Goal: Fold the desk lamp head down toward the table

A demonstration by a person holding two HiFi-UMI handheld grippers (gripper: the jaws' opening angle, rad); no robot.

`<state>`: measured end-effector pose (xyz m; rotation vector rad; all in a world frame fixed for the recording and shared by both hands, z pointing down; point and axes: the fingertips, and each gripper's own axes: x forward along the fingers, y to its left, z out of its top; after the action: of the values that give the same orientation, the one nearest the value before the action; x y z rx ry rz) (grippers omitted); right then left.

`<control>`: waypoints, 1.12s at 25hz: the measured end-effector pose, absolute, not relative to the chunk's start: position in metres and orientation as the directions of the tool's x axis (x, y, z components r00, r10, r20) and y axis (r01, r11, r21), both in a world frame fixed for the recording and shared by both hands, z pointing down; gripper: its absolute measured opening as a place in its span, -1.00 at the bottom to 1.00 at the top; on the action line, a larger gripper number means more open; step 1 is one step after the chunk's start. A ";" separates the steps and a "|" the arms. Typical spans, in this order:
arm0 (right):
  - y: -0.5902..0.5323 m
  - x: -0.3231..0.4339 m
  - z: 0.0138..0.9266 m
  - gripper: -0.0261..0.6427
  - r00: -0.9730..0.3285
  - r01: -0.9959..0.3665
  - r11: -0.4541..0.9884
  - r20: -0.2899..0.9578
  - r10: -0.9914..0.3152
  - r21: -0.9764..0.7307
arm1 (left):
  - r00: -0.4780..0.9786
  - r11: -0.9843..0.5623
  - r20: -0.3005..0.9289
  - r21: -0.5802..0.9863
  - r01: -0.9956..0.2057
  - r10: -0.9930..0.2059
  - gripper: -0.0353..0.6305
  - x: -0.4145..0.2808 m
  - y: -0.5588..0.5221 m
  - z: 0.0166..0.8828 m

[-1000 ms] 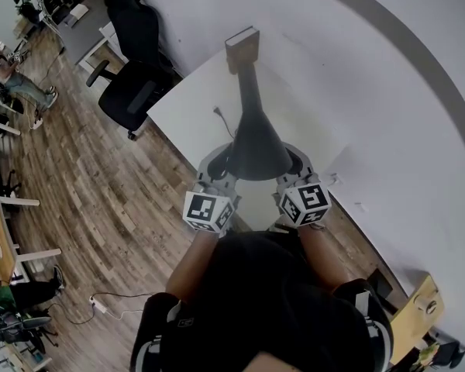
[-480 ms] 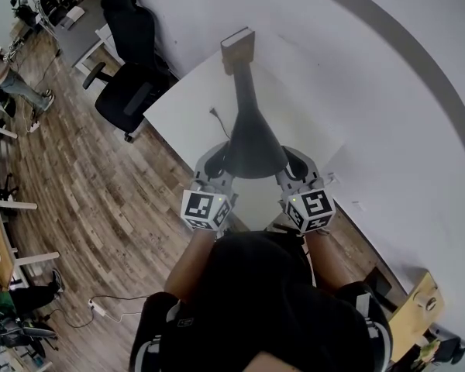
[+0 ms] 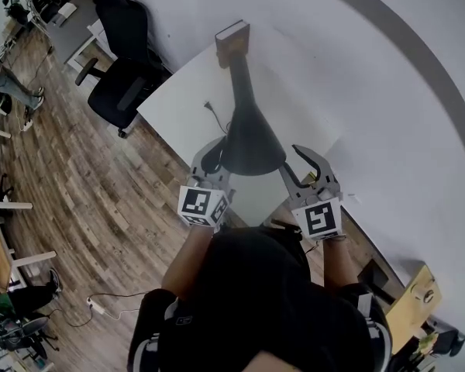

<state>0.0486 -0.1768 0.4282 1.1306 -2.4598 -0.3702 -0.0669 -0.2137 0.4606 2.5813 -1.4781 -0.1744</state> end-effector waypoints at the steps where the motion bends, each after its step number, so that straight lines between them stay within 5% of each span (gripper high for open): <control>1: -0.177 0.047 0.426 -0.42 -0.597 -0.647 0.644 0.255 -0.761 0.407 | 0.505 -0.498 -0.021 0.197 -0.844 -0.863 -0.78 -0.067 -0.214 0.461; 12: -0.182 0.024 0.412 -0.43 -0.589 -0.584 0.612 0.240 -0.772 0.533 | 0.511 -0.505 -0.019 0.194 -0.841 -0.859 -0.78 -0.066 -0.216 0.461; 19: -0.185 0.022 0.407 -0.75 -0.597 -0.598 0.602 0.208 -0.775 0.529 | 0.511 -0.504 -0.016 0.197 -0.841 -0.859 -0.78 -0.065 -0.216 0.462; 28: -0.182 0.024 0.409 -0.78 -0.578 -0.593 0.581 0.207 -0.789 0.558 | 0.562 -0.557 -0.045 0.221 -0.801 -0.826 -0.76 -0.063 -0.207 0.465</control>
<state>0.0242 -0.1825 0.4093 1.1085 -2.3770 -0.6078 -0.0625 -0.2066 0.4649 2.6179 -1.3772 -0.2131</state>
